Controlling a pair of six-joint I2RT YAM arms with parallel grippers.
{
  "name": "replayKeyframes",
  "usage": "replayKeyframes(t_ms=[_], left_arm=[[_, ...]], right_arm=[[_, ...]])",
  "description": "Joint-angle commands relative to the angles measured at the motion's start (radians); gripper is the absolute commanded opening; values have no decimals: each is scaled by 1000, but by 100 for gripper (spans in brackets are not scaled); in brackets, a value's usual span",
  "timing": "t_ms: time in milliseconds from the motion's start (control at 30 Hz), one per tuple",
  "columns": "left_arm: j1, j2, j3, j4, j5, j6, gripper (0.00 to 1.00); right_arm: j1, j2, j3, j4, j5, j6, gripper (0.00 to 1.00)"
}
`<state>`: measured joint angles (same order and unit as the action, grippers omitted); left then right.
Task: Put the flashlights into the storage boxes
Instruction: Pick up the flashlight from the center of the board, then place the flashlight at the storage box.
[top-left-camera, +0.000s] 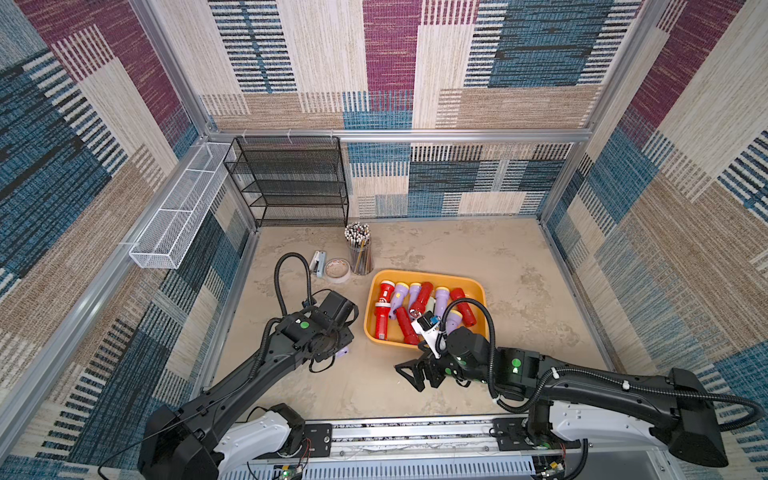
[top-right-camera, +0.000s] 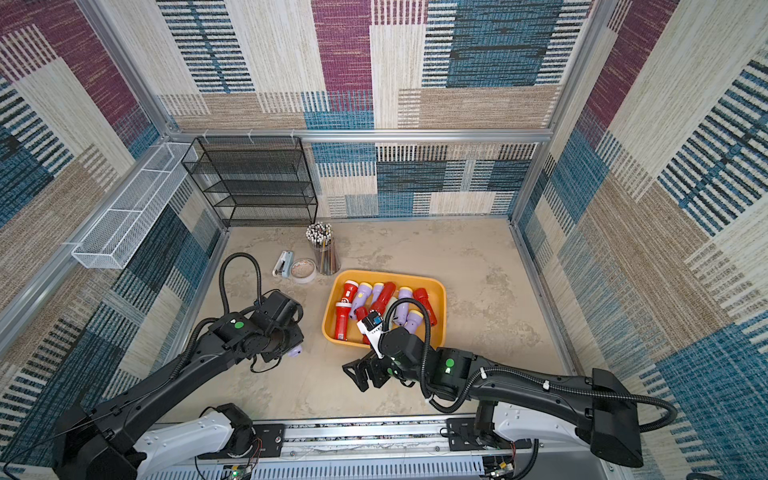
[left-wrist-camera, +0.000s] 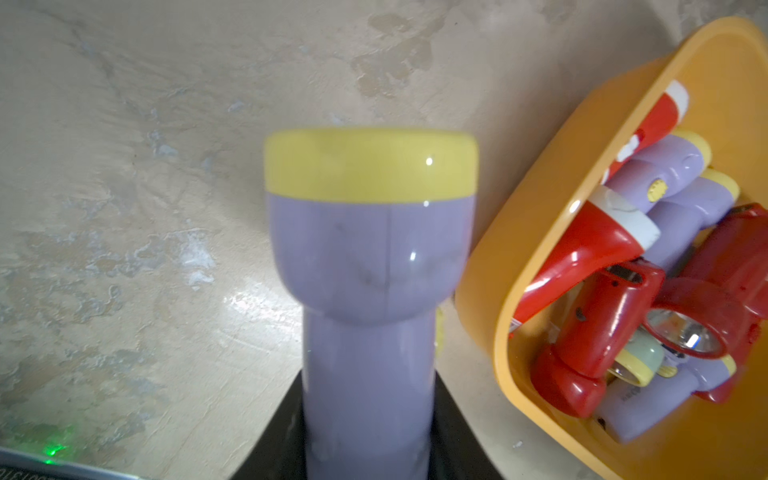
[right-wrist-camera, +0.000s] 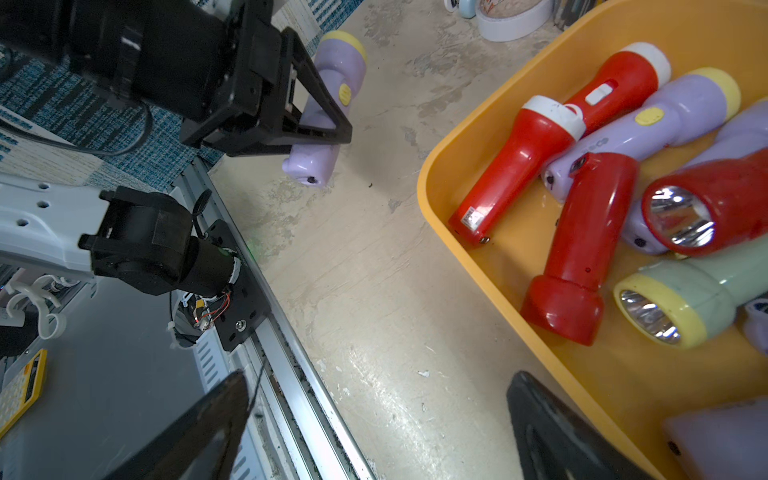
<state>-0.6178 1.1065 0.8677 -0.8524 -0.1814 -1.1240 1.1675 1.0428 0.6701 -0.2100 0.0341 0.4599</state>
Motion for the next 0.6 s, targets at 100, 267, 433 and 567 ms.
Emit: replayKeyframes(t_ms=[100, 267, 433, 567], left_arm=[[-32, 56, 99, 31, -14, 87, 21], [-77, 153, 200, 62, -3, 123, 21], [-154, 323, 338, 96, 13, 166, 22], [-206, 473, 466, 114, 32, 206, 23]], right_arm=[[0, -12, 39, -56, 66, 27, 100], [-2, -45, 79, -148, 164, 37, 100], [-38, -93, 108, -260, 234, 63, 100], [-70, -169, 107, -315, 245, 88, 100]])
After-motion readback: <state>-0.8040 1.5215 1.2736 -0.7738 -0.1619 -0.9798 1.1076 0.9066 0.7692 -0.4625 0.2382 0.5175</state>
